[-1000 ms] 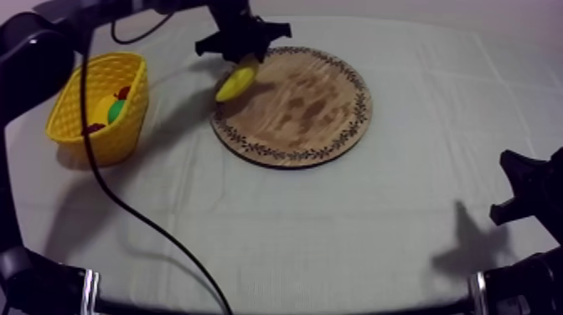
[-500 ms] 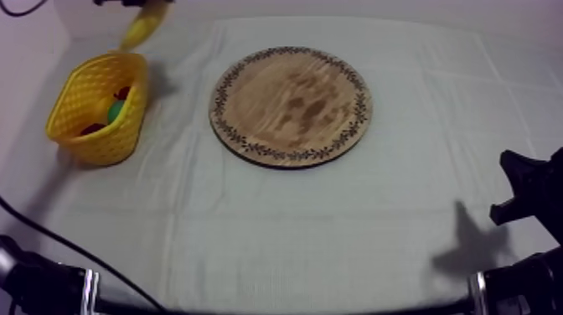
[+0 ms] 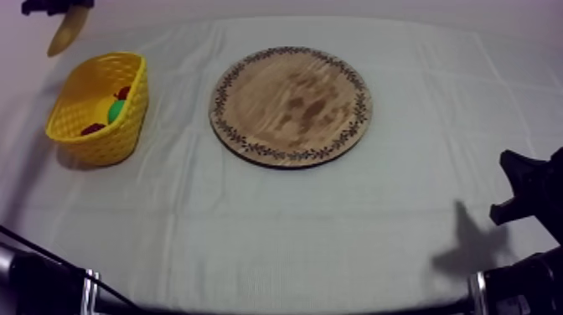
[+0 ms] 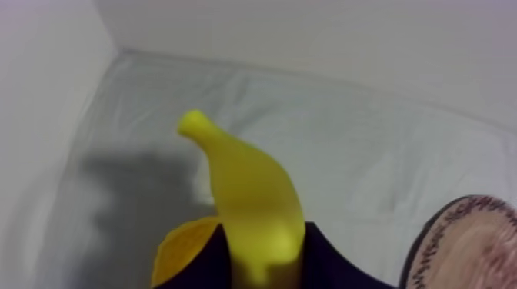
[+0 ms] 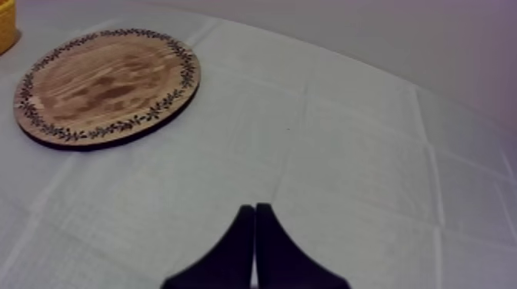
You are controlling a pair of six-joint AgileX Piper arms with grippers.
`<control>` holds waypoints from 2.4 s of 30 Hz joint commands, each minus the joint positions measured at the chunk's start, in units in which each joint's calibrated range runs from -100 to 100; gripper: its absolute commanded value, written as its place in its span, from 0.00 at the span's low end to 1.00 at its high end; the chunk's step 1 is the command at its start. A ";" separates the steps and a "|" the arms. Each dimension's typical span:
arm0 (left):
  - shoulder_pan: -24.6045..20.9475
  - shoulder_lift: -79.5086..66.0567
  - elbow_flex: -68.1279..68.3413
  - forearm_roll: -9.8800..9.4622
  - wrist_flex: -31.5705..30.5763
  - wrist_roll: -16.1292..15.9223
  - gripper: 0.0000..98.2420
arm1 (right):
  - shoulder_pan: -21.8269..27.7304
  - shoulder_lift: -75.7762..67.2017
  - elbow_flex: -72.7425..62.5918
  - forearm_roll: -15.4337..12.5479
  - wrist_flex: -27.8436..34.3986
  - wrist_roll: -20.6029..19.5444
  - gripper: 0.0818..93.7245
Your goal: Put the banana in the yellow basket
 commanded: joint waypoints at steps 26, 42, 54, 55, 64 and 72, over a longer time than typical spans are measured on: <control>-2.26 3.91 18.55 0.76 -4.58 -0.40 0.06 | 0.00 0.00 -0.03 0.00 0.04 0.01 0.00; -2.28 3.32 20.00 2.05 -2.89 0.61 0.67 | 0.00 0.00 -0.03 0.00 0.04 0.01 0.00; -1.14 0.87 19.18 2.77 -1.29 1.01 0.73 | 0.00 0.00 -0.03 0.00 0.04 0.01 0.00; -1.11 0.36 19.04 2.73 -1.32 1.00 0.71 | 0.00 0.00 -0.03 0.00 0.04 0.01 0.00; -0.91 -11.51 20.56 1.21 -5.21 0.92 0.30 | 0.00 0.00 -0.03 0.00 0.04 0.01 0.00; -0.94 -30.17 26.73 1.32 -10.07 0.91 0.03 | 0.00 0.00 -0.03 0.00 0.04 0.01 0.00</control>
